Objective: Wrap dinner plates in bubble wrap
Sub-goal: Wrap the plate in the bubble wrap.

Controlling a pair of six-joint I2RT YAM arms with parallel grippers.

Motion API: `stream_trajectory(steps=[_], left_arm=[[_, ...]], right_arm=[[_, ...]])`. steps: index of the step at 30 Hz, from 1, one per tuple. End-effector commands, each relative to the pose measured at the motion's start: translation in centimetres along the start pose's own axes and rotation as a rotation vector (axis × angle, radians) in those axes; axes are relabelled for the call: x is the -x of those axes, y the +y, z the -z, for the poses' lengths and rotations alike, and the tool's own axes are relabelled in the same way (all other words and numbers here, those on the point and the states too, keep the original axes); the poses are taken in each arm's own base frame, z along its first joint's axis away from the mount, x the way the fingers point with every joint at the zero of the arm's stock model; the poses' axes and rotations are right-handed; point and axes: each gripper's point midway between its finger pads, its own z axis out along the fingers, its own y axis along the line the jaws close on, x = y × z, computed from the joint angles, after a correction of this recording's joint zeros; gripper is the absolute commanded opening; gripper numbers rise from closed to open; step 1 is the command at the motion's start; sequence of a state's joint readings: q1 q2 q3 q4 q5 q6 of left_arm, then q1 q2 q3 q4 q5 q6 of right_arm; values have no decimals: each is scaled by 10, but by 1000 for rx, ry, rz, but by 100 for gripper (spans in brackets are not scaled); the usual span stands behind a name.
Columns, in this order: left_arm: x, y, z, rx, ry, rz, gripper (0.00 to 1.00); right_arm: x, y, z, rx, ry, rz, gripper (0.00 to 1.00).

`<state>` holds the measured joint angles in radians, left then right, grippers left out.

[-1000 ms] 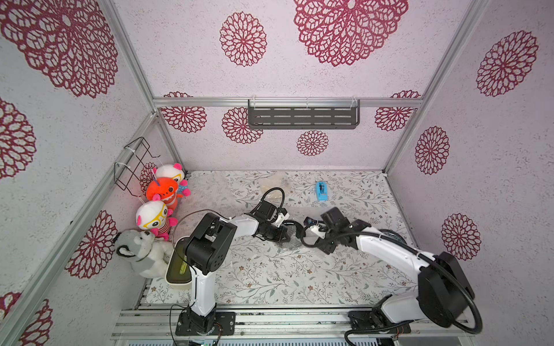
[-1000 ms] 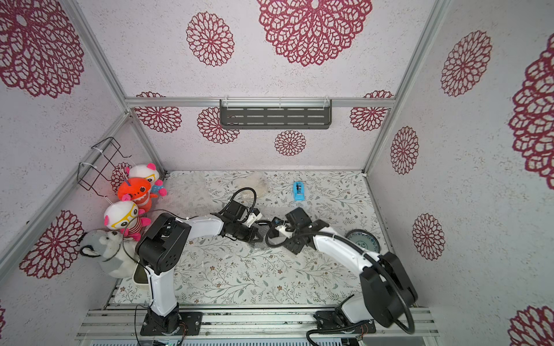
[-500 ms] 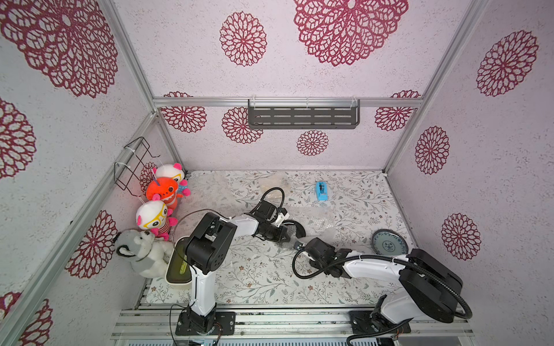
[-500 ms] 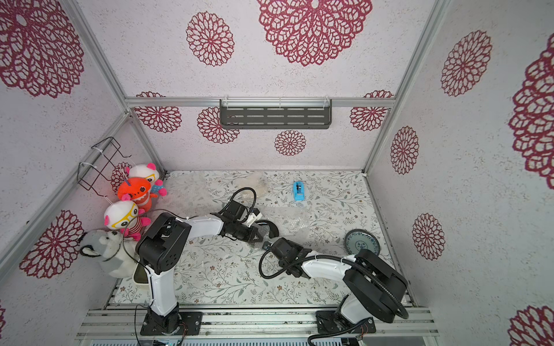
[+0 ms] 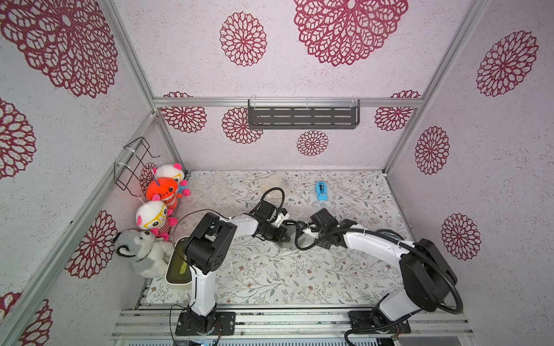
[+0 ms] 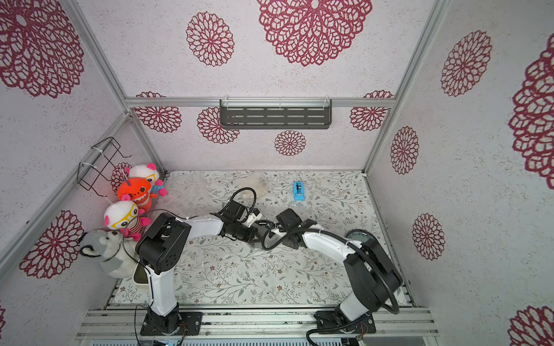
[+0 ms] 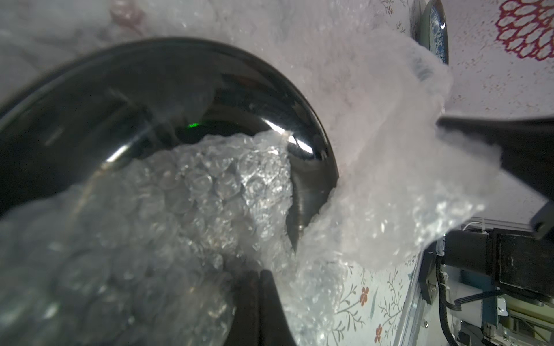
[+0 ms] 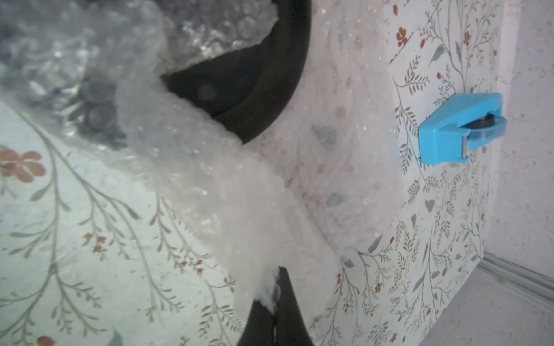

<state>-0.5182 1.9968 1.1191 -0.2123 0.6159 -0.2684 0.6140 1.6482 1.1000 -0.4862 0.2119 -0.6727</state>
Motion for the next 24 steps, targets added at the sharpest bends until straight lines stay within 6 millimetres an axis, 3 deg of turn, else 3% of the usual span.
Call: stream_trajectory(steps=[1, 5, 9, 12, 13, 14, 16, 20, 22, 24], left_arm=[[-36, 33, -12, 101, 109, 56, 0], [-35, 33, -12, 102, 107, 56, 0], [-38, 33, -11, 102, 110, 61, 0], [-38, 32, -11, 95, 113, 65, 0], [-39, 31, -11, 93, 114, 67, 0], [-39, 31, -11, 93, 115, 66, 0], [-37, 31, -11, 93, 112, 66, 0], [-34, 30, -9, 89, 99, 70, 0], [-32, 28, -9, 76, 85, 82, 0], [-28, 29, -7, 66, 69, 100, 0]], right_arm=[[-33, 26, -19, 352, 158, 51, 0], [-43, 4, -38, 504, 280, 4, 0], [-51, -39, -59, 377, 326, -19, 0], [-44, -79, -67, 184, 293, -47, 0], [-39, -95, -69, 96, 272, -84, 4], [-37, -109, -68, 24, 260, -135, 14], [-35, -120, -56, -9, 227, -269, 32], [-41, -116, -12, 21, 56, -638, 47], [-57, -108, 9, 41, -34, -884, 70], [-72, -93, 23, 114, -120, -1092, 80]])
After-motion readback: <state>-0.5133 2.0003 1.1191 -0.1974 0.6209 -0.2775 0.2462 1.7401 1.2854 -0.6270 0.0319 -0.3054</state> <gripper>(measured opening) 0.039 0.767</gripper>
